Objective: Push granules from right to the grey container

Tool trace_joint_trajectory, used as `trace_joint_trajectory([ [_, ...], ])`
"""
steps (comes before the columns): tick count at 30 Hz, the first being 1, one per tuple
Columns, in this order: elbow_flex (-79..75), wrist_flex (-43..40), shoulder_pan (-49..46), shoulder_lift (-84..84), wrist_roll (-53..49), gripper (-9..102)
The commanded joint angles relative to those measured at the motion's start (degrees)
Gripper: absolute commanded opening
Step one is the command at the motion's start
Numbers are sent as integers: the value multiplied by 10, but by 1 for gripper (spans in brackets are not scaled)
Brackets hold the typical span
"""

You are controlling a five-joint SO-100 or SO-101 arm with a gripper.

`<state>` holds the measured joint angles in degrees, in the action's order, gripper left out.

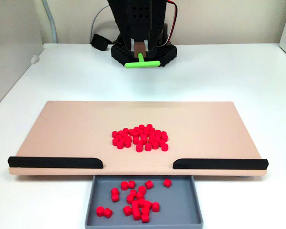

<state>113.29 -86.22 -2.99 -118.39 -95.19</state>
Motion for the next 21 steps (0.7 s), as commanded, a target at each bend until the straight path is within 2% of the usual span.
trace_joint_trajectory([
  [1, -6, 3, -3, -26, -3, 0],
  [7, -4, 3, -3, -60, -17, 0],
  [12, -4, 2, -12, -72, -107, 0],
  [17, -8, 2, -74, -62, -340, 0],
  [21, -16, 3, -148, -20, -603, 0],
])
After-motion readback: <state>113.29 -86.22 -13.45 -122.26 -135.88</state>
